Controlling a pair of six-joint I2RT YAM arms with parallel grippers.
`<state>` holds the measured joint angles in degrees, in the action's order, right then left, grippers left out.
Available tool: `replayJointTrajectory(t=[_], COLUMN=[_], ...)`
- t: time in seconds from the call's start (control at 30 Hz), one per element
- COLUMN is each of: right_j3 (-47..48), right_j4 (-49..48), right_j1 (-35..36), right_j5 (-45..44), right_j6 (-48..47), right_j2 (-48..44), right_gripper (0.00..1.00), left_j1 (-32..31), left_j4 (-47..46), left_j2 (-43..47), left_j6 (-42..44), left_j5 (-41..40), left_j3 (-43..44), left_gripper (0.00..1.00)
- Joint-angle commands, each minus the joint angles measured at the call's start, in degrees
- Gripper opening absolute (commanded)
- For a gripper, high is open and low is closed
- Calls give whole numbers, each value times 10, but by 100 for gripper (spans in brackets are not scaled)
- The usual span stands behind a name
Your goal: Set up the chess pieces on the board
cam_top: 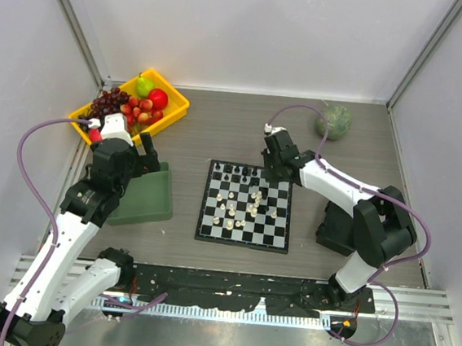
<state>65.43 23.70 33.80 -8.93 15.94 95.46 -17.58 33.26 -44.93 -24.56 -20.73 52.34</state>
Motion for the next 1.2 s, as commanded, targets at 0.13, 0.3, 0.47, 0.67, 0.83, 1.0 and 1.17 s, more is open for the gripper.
replayJointTrajectory(t=[0.13,0.3,0.47,0.67,0.83,1.0,1.17], right_j3=[30,32,32,29,26,22,12], right_j4=[-19,-31,-42,-52,-55,-58,-66], right_j1=[-43,-61,-66,-74,-78,-80,-79], right_j5=[6,21,22,30,30,39,51], right_j6=[-3,2,5,11,9,9,8], right_j2=[3,20,36,50,53,53,45], right_gripper=[15,16,16,16,16,20,22], left_j1=[4,4,5,7,8,9,10], left_j4=[-16,-16,-16,-16,-16,-17,-17], left_j2=[8,12,11,10,8,5,6], left_j6=[7,7,7,7,7,7,7], left_j5=[6,6,6,6,8,10,10], left_j3=[2,1,1,1,0,0,0], left_gripper=[99,100,100,100,100,100,100])
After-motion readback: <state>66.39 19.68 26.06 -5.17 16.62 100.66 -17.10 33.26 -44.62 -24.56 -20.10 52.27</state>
